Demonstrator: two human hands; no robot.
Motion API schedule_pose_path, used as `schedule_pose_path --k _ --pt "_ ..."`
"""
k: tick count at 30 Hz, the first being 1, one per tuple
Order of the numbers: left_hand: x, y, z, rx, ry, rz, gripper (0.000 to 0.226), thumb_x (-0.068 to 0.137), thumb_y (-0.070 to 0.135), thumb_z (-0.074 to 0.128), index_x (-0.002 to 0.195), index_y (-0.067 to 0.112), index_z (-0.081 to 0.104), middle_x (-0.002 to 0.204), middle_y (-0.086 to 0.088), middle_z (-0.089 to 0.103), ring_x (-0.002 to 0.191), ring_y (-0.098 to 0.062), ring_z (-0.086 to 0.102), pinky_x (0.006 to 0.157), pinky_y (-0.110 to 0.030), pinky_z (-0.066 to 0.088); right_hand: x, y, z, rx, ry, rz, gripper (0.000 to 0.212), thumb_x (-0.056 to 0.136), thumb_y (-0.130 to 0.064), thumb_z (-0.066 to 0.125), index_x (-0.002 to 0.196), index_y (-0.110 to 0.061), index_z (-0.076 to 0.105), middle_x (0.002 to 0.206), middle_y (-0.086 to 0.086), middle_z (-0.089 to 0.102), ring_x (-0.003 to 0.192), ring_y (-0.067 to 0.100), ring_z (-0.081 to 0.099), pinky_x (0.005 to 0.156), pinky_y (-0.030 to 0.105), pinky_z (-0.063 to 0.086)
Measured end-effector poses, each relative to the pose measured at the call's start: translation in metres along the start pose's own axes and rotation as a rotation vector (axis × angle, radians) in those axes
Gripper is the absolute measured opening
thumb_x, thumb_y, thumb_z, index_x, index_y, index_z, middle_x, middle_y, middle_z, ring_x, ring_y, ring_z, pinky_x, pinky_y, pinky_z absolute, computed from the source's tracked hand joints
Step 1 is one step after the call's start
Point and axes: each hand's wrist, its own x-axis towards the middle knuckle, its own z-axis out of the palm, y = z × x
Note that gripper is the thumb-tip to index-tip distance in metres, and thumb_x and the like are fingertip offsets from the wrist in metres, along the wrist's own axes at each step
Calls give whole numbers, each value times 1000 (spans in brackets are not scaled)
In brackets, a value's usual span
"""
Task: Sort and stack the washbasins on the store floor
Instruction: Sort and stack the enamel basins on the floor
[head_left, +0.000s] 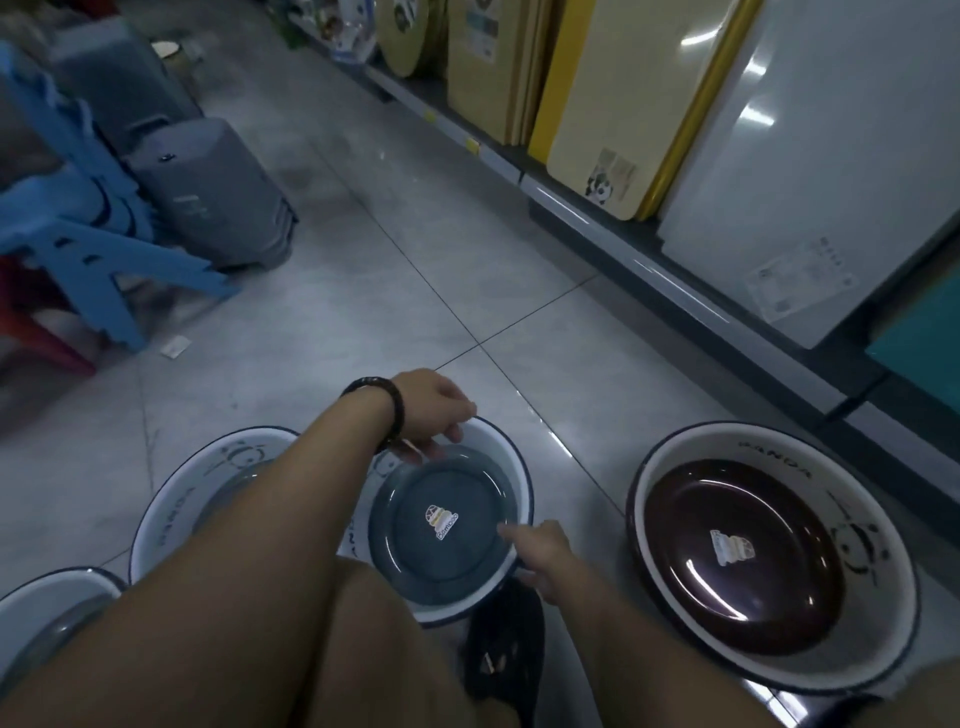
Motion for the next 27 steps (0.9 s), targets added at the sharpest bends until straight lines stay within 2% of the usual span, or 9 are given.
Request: schedule_pose_path --k 5,8,11,14,16,19,22,24,27 --pt "7 6 1 4 -19 -128 39 103 43 54 134 20 58 110 -3 74 83 -26 72 91 -50 61 17 2 12 28 -28 5 41 76 -18 81 111 -6 65 102 20 77 88 40 78 73 61 66" --pt "8 10 5 32 19 -165 41 102 44 53 131 16 60 111 -3 73 82 -26 71 91 -47 61 25 -1 10 27 63 -93 37 71 -23 67 107 -13 68 99 14 76 86 36 76 72 58 67" --pt "4 15 11 82 43 -208 46 99 44 53 130 11 62 115 -9 73 77 -27 68 90 -45 61 -3 -22 -8 103 117 -174 25 82 -18 61 105 -17 73 98 11 77 88 33 76 76 55 67" --pt "-16 32 18 186 29 -211 47 106 38 46 144 9 48 133 -13 63 84 -28 59 84 -33 57 -28 -43 -34 282 157 -263 26 88 -12 60 110 -16 75 98 11 79 89 31 75 78 49 67" --pt "-33 44 25 187 33 -177 51 112 38 37 155 12 34 137 -16 54 89 -25 57 81 -32 50 -45 -61 -51 429 180 -323 30 88 -7 61 116 -15 70 104 12 77 94 32 75 82 55 65" --pt "-46 56 43 -36 63 -164 39 111 41 38 141 16 39 128 -10 54 89 -27 57 80 -36 46 -74 -86 -74 646 209 -381 41 90 0 64 127 -14 52 115 10 68 102 34 71 85 59 63" --pt "-41 68 64 -400 7 -268 78 88 54 71 140 5 38 131 -25 57 99 -39 66 82 -50 57 -105 -95 -88 790 216 -443 49 90 3 67 132 -12 46 124 13 64 101 32 71 73 50 66" --pt "-28 77 81 -638 -27 -238 92 66 32 88 138 -3 41 116 -33 66 88 -46 74 79 -62 60 -122 -94 -99 840 191 -472 54 88 5 71 133 -13 47 129 16 65 107 35 72 70 48 65" --pt "-16 95 99 -895 110 -87 82 58 -5 77 131 15 44 113 -29 66 79 -47 74 61 -77 53 -146 -88 -141 769 174 -479 44 92 -8 75 129 -13 53 113 15 73 93 36 76 64 46 64"
